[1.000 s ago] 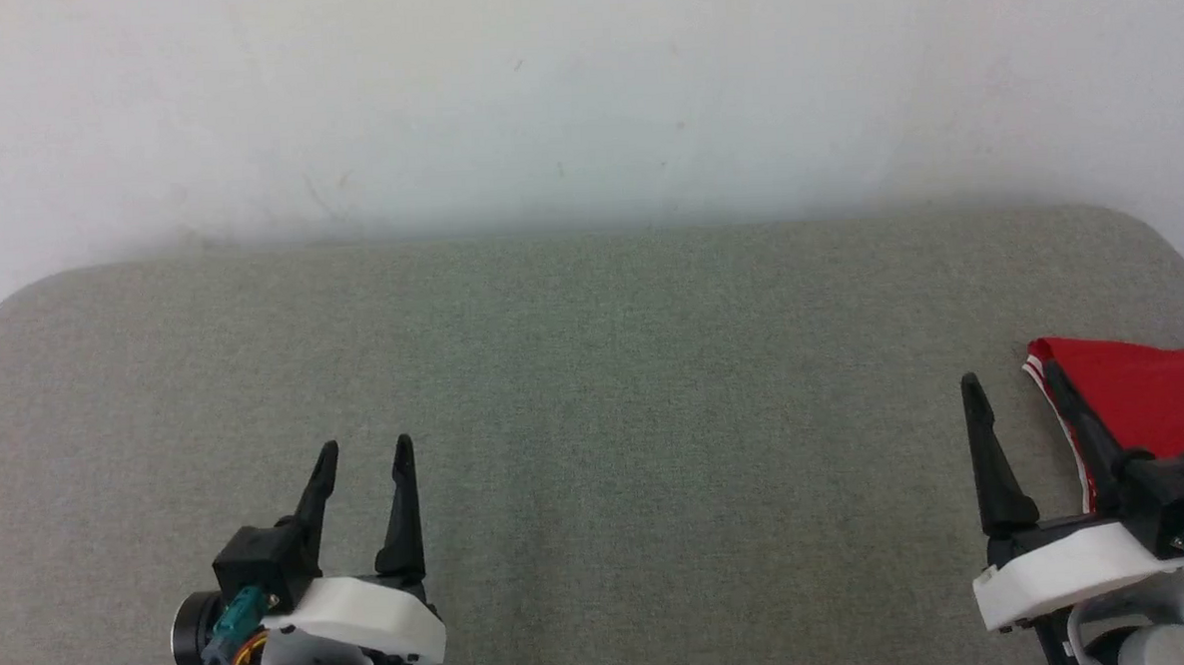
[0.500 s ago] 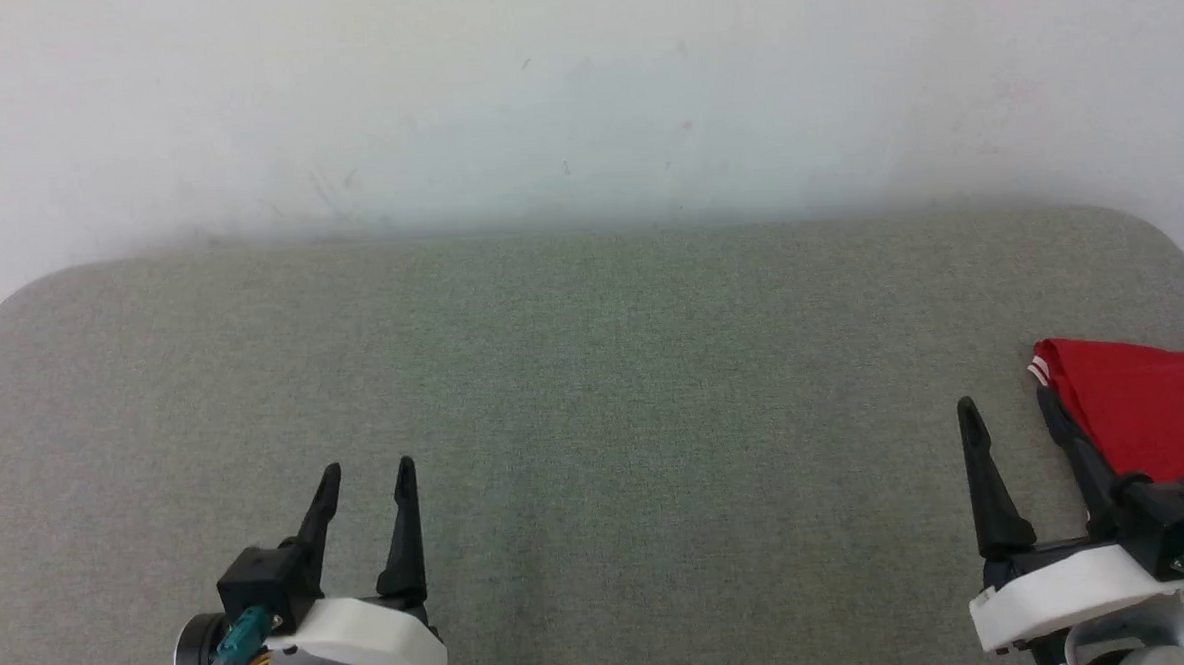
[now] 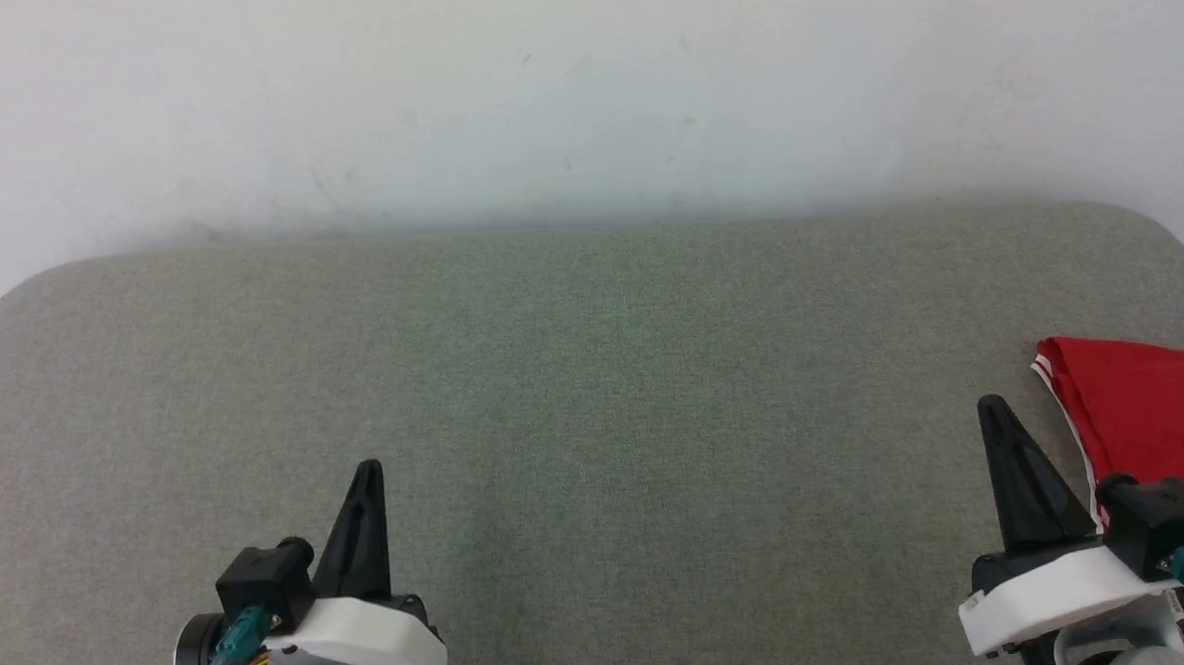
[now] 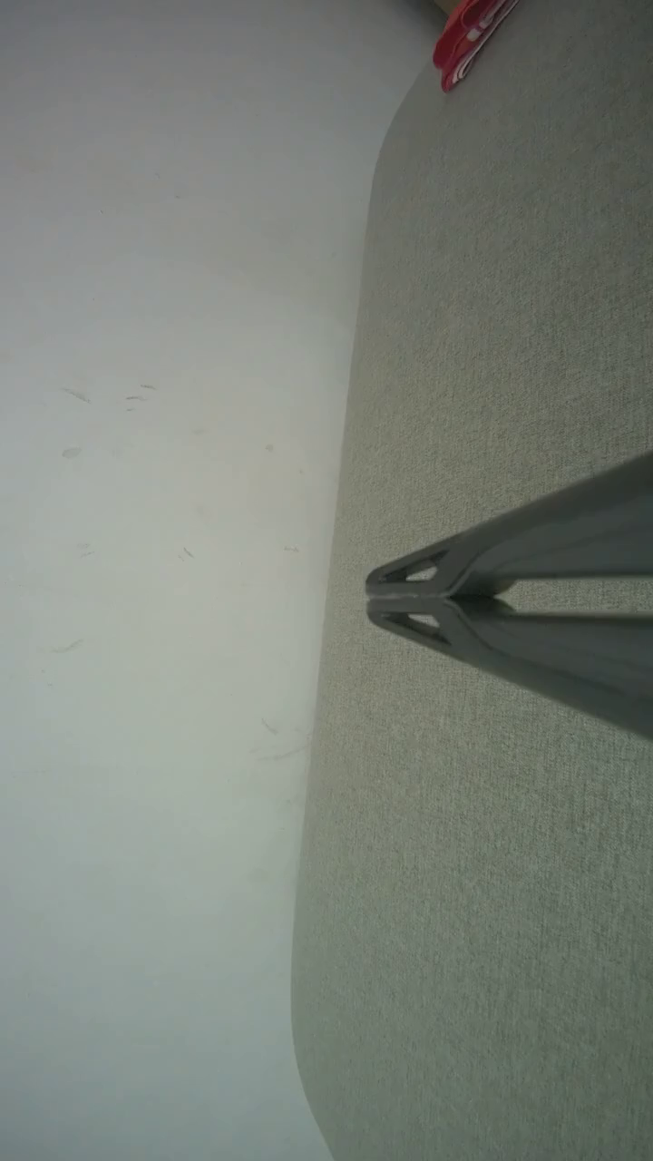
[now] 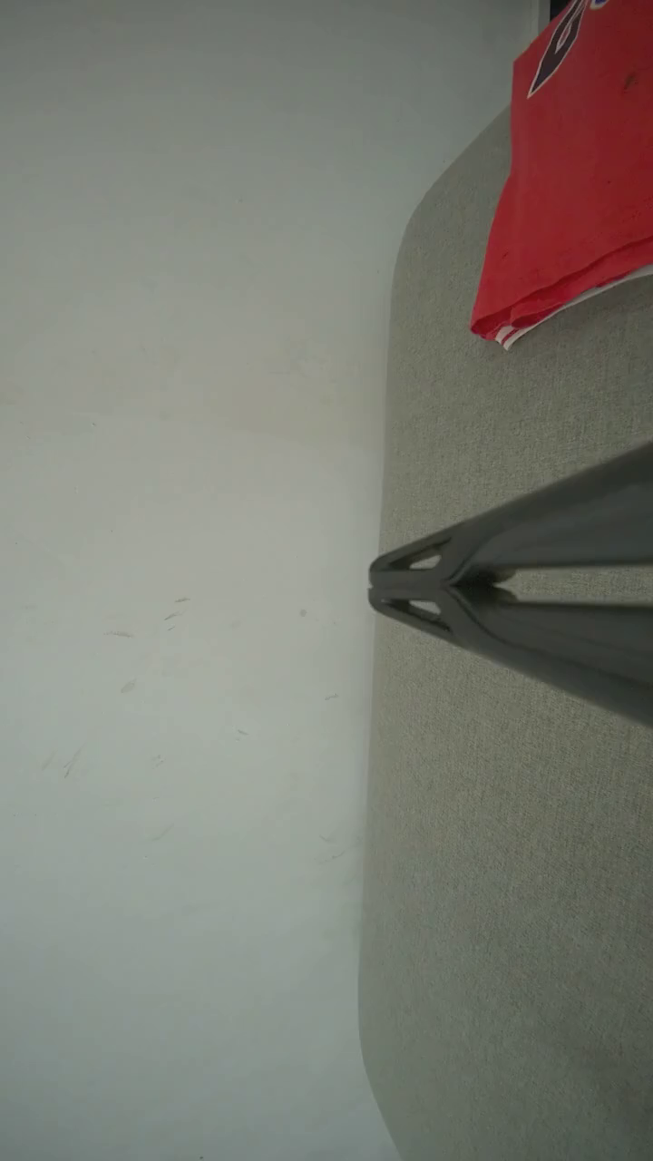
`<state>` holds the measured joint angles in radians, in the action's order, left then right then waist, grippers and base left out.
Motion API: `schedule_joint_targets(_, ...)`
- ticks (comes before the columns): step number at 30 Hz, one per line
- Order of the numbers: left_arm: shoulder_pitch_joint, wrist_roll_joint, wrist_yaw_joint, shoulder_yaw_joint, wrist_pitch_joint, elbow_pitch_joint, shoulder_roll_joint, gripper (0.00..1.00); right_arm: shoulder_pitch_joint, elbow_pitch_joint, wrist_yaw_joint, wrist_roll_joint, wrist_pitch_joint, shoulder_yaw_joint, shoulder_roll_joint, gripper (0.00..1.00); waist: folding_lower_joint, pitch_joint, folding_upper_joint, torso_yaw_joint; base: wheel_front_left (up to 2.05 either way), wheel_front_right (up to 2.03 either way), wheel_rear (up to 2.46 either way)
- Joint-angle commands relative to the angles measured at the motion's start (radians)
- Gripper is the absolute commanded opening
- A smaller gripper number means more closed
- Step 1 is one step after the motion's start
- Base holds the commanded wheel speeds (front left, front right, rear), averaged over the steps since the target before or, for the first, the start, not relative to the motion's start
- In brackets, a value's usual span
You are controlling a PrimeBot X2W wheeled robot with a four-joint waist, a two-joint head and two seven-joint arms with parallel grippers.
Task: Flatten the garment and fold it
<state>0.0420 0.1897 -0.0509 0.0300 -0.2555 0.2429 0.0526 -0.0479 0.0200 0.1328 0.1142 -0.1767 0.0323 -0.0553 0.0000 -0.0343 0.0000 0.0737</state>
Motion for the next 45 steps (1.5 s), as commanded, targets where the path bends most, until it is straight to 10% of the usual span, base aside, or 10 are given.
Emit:
schedule_joint_targets(1,0.0,0.0,0.0,0.0,0.0,0.0,0.0,0.0,0.0,0.0,0.0,0.0,0.0,0.0,0.0,0.0,0.0,0.0,0.0,0.0,0.0,0.0,0.0)
schedule_joint_targets(45,-0.013,-0.058,0.016,-0.009,0.079,-0.075,-0.001,0.0,0.015,-0.006,-0.001,-0.035,0.054,-0.011,0.001,0.0,0.0,0.011,0.0,-0.023,0.0,0.0,0.0)
